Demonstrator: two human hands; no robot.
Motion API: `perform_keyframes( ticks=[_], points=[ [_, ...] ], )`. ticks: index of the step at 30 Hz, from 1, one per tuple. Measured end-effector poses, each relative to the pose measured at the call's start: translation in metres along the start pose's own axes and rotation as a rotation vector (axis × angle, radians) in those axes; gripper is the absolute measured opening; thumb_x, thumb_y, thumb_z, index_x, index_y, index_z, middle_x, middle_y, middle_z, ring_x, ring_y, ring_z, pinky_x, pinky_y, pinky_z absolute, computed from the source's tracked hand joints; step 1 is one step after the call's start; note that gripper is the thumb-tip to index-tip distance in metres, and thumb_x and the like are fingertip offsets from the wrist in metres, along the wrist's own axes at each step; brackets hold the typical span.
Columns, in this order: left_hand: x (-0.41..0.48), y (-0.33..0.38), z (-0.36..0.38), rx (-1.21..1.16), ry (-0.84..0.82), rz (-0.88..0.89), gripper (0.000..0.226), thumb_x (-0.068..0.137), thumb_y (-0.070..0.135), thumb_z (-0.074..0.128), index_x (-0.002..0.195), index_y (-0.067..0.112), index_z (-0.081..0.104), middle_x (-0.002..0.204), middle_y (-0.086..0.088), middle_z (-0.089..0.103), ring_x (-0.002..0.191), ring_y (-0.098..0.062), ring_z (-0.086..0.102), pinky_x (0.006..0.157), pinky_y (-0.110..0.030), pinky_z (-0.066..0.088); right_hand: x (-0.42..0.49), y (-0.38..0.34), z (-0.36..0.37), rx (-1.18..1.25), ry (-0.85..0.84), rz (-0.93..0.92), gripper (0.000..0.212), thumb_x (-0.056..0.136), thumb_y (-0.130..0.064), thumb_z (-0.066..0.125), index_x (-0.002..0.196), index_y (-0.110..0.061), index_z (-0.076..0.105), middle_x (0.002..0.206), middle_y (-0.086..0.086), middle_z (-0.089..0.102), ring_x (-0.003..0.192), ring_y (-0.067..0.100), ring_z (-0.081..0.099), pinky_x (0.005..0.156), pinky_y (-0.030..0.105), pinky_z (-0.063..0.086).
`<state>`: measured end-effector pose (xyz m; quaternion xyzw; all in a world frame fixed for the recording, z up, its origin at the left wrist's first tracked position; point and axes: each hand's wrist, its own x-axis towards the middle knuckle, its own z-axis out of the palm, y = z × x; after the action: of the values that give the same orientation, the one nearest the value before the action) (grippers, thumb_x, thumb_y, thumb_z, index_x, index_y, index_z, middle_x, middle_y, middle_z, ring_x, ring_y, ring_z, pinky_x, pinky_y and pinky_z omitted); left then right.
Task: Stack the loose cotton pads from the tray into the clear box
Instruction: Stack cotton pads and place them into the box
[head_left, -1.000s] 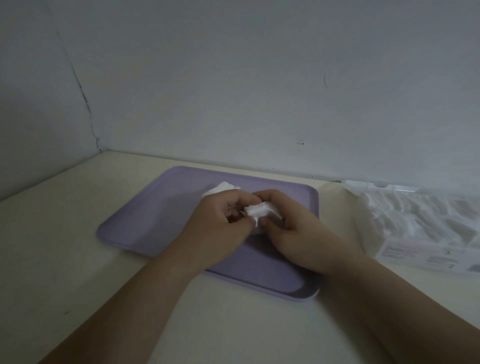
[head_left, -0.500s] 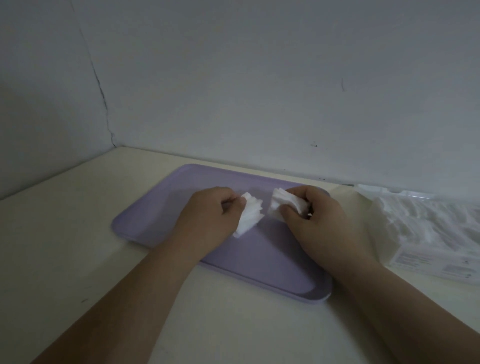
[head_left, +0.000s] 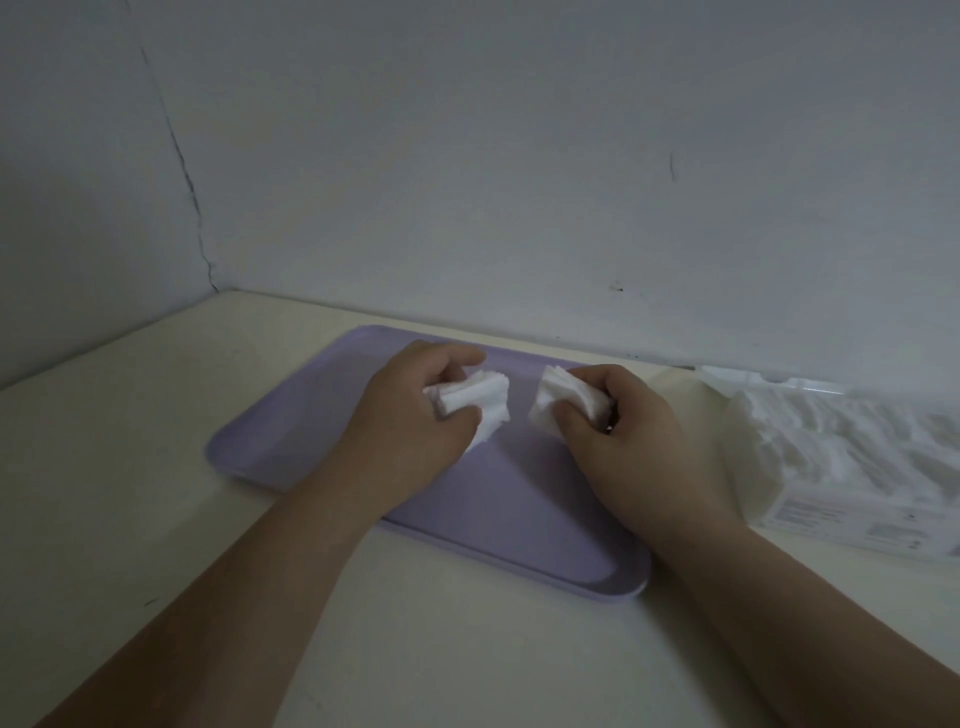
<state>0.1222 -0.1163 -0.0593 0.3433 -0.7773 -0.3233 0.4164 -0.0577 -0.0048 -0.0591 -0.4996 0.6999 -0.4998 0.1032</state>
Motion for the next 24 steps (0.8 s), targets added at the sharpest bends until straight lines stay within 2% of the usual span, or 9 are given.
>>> perform_keyframes(
  ticks=[3,5,8,11,13,15,18,22,24],
  points=[
    [0.003,0.008,-0.003,-0.284,0.098,-0.102,0.048,0.069,0.014,0.079,0.107,0.042,0.070,0.107,0.010,0.074,0.086,-0.011,0.071,0.077,-0.023,0.058,0.001,0.000,0.000,0.037,0.013,0.031,0.015,0.093,-0.028,0.067,0.107,-0.032,0.064,0.087,-0.016,0.070,0.077,0.000,0.065,0.064,0.009,0.043],
    [0.003,0.012,-0.005,-0.474,0.064,-0.211,0.053,0.064,0.010,0.086,0.110,0.033,0.072,0.101,0.005,0.080,0.079,-0.015,0.074,0.069,-0.029,0.061,0.003,0.003,-0.001,0.088,0.045,0.058,0.018,0.090,-0.029,0.072,0.107,-0.030,0.066,0.088,-0.013,0.073,0.079,0.003,0.068,0.071,0.020,0.050],
    [0.000,0.015,-0.005,-0.605,-0.119,-0.252,0.039,0.065,0.005,0.091,0.100,0.016,0.078,0.097,-0.010,0.080,0.080,-0.020,0.071,0.066,-0.027,0.058,0.006,0.009,-0.001,0.189,0.061,0.086,0.020,0.085,-0.027,0.078,0.105,-0.027,0.072,0.089,-0.010,0.078,0.084,0.007,0.074,0.084,0.039,0.061],
    [-0.006,0.016,-0.005,-0.619,-0.405,-0.247,0.028,0.073,-0.001,0.084,0.096,0.015,0.078,0.093,-0.007,0.076,0.085,-0.017,0.069,0.074,-0.026,0.057,0.008,0.011,0.000,0.330,-0.044,0.072,0.018,0.086,-0.016,0.079,0.102,-0.022,0.076,0.092,-0.004,0.081,0.091,0.018,0.077,0.092,0.052,0.059],
    [-0.009,0.014,-0.003,-0.543,-0.476,-0.221,0.027,0.083,-0.008,0.075,0.100,0.014,0.077,0.096,-0.006,0.077,0.090,-0.014,0.070,0.079,-0.028,0.059,0.007,0.011,0.000,0.411,-0.129,0.063,0.019,0.088,-0.009,0.076,0.104,-0.019,0.077,0.097,0.003,0.081,0.096,0.024,0.077,0.095,0.056,0.057],
    [-0.010,0.013,-0.001,-0.487,-0.399,-0.195,0.031,0.086,-0.011,0.071,0.102,0.015,0.078,0.102,-0.008,0.079,0.094,-0.015,0.072,0.081,-0.030,0.060,0.007,0.011,-0.001,0.442,-0.191,0.069,0.020,0.092,-0.005,0.072,0.106,-0.017,0.077,0.100,0.006,0.081,0.098,0.028,0.077,0.096,0.056,0.057],
    [-0.008,0.013,0.000,-0.526,-0.262,-0.214,0.030,0.083,-0.014,0.073,0.103,0.009,0.074,0.102,-0.011,0.080,0.090,-0.015,0.075,0.074,-0.025,0.061,0.008,0.012,-0.001,0.409,-0.248,0.065,0.020,0.096,-0.006,0.067,0.109,-0.017,0.077,0.101,0.004,0.081,0.099,0.027,0.076,0.095,0.051,0.059],
    [-0.008,0.013,0.000,-0.552,-0.256,-0.218,0.034,0.077,-0.015,0.077,0.101,0.009,0.072,0.102,-0.015,0.080,0.089,-0.018,0.075,0.075,-0.030,0.064,0.007,0.010,-0.002,0.409,-0.265,0.071,0.023,0.096,-0.003,0.065,0.108,-0.019,0.078,0.098,0.001,0.081,0.094,0.018,0.077,0.089,0.039,0.060],
    [-0.008,0.014,0.001,-0.586,-0.262,-0.230,0.036,0.076,-0.018,0.076,0.101,0.008,0.072,0.099,-0.013,0.080,0.089,-0.017,0.076,0.072,-0.028,0.063,0.006,0.009,-0.003,0.427,-0.257,0.073,0.025,0.094,-0.002,0.066,0.106,-0.019,0.080,0.097,0.003,0.081,0.094,0.020,0.077,0.089,0.040,0.060]
  ],
)
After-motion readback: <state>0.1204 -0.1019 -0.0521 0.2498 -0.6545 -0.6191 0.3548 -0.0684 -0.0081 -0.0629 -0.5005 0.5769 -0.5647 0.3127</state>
